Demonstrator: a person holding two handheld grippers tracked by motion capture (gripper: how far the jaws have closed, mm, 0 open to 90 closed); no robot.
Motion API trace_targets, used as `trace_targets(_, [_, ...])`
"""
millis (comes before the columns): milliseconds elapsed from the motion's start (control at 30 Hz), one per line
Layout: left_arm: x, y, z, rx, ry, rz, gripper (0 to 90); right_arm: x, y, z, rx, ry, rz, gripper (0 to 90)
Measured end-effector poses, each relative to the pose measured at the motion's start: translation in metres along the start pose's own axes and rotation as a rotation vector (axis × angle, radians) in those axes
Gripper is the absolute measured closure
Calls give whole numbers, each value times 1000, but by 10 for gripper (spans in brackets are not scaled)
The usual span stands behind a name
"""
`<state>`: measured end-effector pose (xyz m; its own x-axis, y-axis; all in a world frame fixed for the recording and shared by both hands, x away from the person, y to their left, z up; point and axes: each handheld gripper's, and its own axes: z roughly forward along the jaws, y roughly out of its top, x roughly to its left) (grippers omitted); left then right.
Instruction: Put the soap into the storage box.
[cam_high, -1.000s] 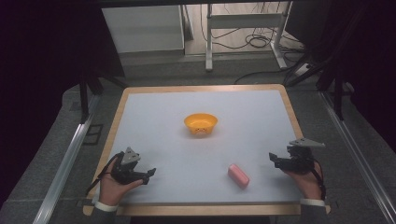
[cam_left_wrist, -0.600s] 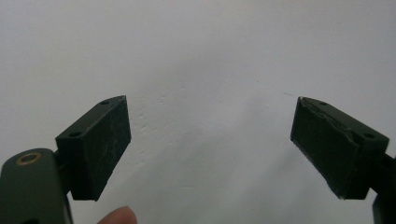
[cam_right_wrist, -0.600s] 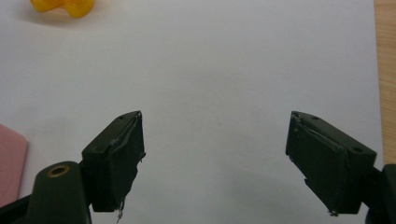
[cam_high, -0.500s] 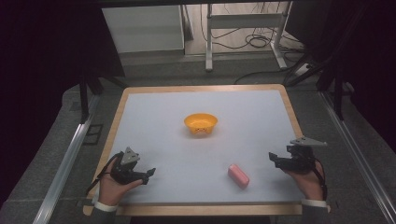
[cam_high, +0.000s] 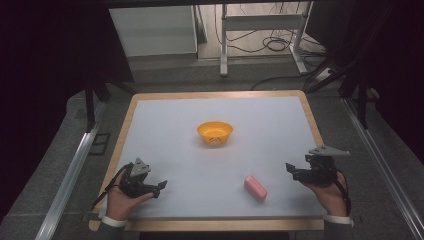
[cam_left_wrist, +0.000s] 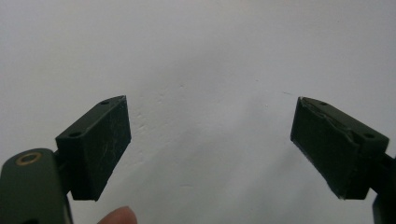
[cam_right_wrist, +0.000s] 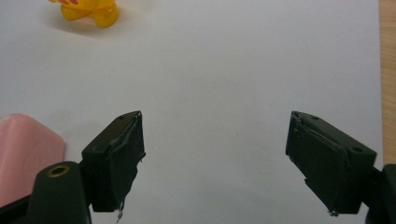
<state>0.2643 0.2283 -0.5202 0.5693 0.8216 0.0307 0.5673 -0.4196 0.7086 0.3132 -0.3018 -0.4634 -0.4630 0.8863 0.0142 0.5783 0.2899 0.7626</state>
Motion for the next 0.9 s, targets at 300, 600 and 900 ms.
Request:
trace_targets(300, [-1, 0, 1, 1, -3, 0, 127, 9, 4, -2, 33, 27, -21, 210])
trace_targets(600, [-2, 0, 1, 1, -8, 2, 127, 23, 8, 0, 59, 48, -63, 210])
trace_targets(900, [-1, 0, 1, -2, -11, -1, 127, 40, 13, -3, 81, 83, -81, 215])
